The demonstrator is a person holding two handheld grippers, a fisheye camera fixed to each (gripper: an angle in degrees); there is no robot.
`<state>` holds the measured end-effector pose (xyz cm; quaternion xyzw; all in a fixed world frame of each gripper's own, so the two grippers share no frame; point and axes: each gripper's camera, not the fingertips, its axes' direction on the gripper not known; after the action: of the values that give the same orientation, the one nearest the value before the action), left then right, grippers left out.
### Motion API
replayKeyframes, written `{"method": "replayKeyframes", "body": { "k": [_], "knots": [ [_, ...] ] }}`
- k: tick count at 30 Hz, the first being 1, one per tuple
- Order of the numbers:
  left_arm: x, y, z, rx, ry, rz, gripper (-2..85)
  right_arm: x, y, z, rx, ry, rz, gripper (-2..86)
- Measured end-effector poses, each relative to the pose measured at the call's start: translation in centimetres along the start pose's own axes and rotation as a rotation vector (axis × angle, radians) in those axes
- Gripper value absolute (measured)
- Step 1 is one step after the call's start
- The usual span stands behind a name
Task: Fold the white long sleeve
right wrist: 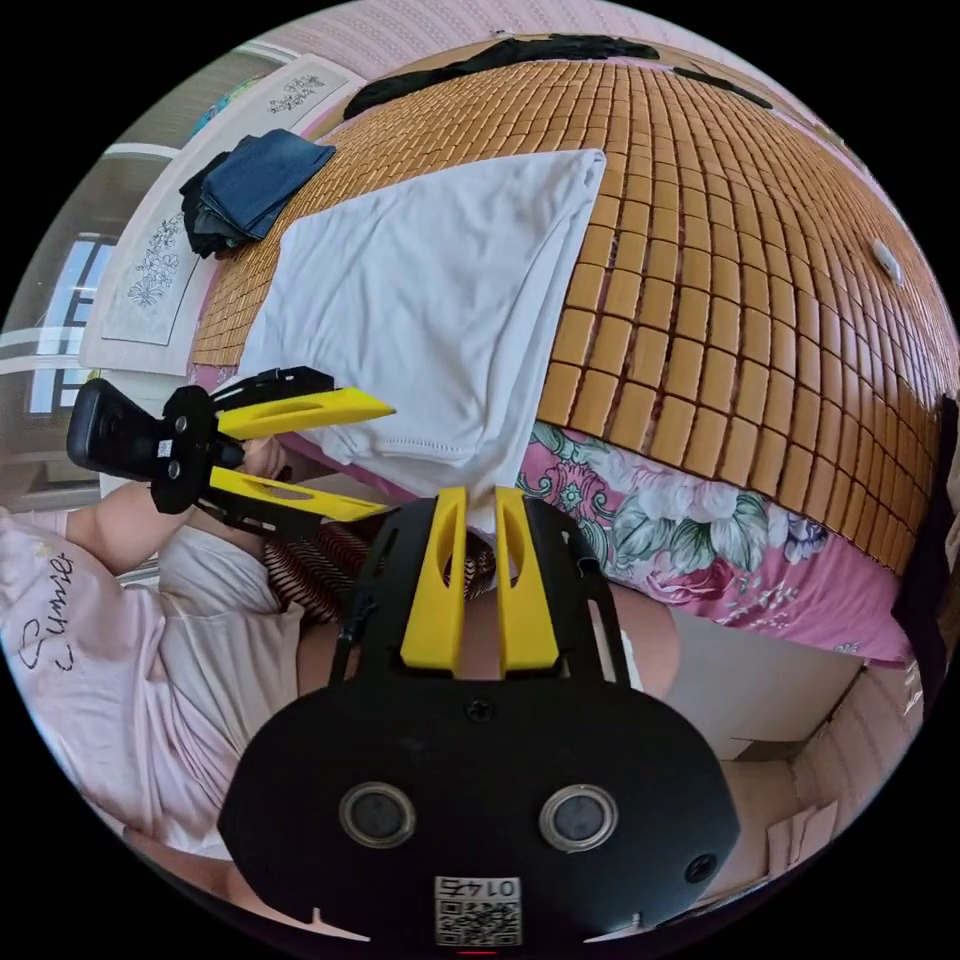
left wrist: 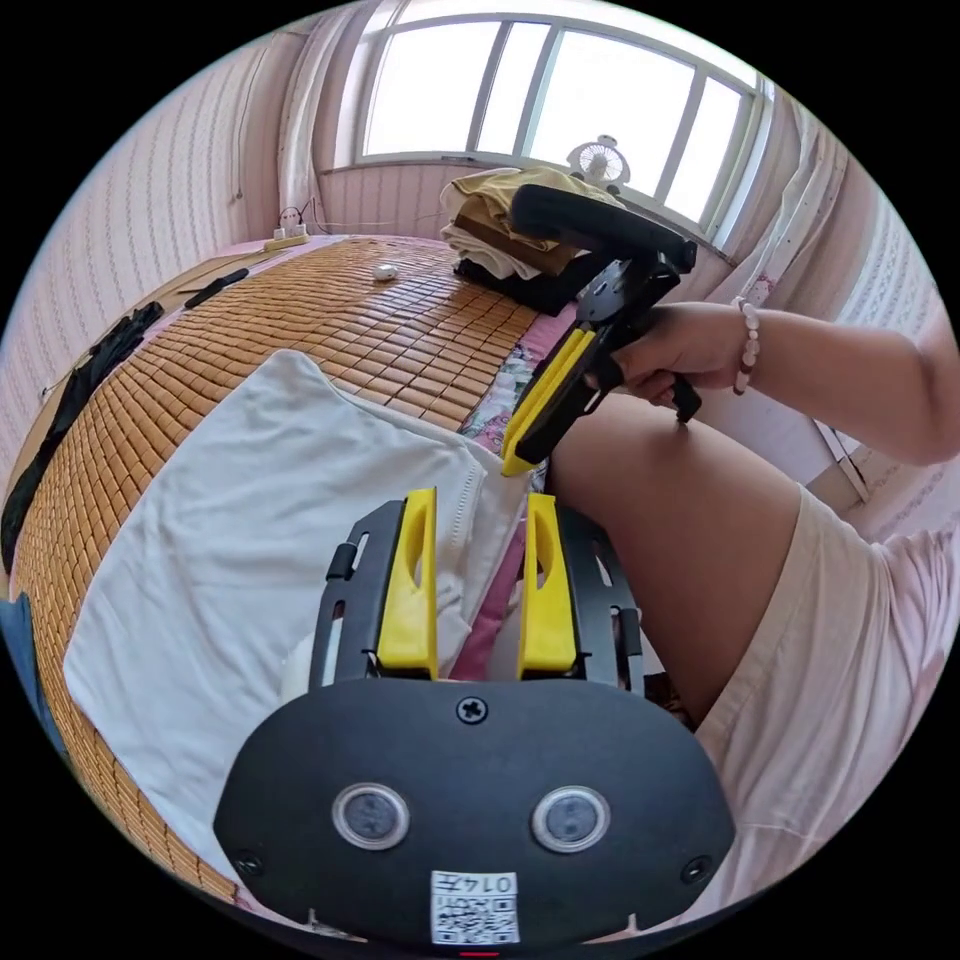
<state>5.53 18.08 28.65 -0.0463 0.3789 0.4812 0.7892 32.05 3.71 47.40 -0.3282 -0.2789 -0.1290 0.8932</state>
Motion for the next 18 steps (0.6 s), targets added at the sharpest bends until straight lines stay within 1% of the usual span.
{"method": "replayKeyframes", "body": {
  "k": [1,3,4,6,7,8,10,11,12,14,16,18],
  "knots": [
    [0.3,-0.5,0.7,-0.016,0.024,0.013,13.5,0.4,0.2,-0.1,0.008,-0.014,-0.001,1.3],
    [0.7,-1.1,1.5,-0.034,0.051,0.022,14.0,2.0,1.6,-1.4,0.104,-0.127,-0.005,0.2],
    [1.0,-1.4,1.8,-0.038,0.044,0.028,14.3,2.5,2.0,-1.7,0.129,-0.162,-0.002,0.0],
    [1.1,-1.8,2.3,-0.045,0.024,0.021,14.2,4.5,3.6,-3.0,0.238,-0.293,0.004,-0.1],
    [1.0,-2.0,2.6,-0.053,-0.01,-0.007,13.4,4.9,4.0,-3.3,0.263,-0.326,0.0,-0.1],
    [0.9,-2.2,2.4,-0.047,-0.071,-0.042,9.8,5.8,4.6,-3.8,0.304,-0.381,-0.012,0.0],
    [0.6,-2.4,1.6,-0.01,-0.097,-0.055,4.7,7.4,5.5,-4.5,0.376,-0.437,-0.013,0.2],
    [0.3,-2.7,1.3,-0.005,-0.075,-0.067,2.6,9.1,6.3,-5.0,0.459,-0.471,0.025,0.3],
    [0.1,-2.9,1.2,-0.014,-0.069,-0.07,2.2,11.2,7.3,-5.6,0.576,-0.524,0.081,0.3],
    [-0.1,-3.2,0.6,-0.015,-0.07,-0.069,1.3,14.4,8.7,-6.0,0.742,-0.583,0.172,0.6],
    [0.0,-3.2,-0.1,0.005,-0.066,-0.074,1.0,16.4,8.4,-5.5,0.724,-0.499,0.23,1.4],
    [0.2,-3.1,-0.8,0.025,-0.067,-0.071,0.8,17.5,6.7,-4.4,0.635,-0.421,0.247,4.5]
  ]
}}
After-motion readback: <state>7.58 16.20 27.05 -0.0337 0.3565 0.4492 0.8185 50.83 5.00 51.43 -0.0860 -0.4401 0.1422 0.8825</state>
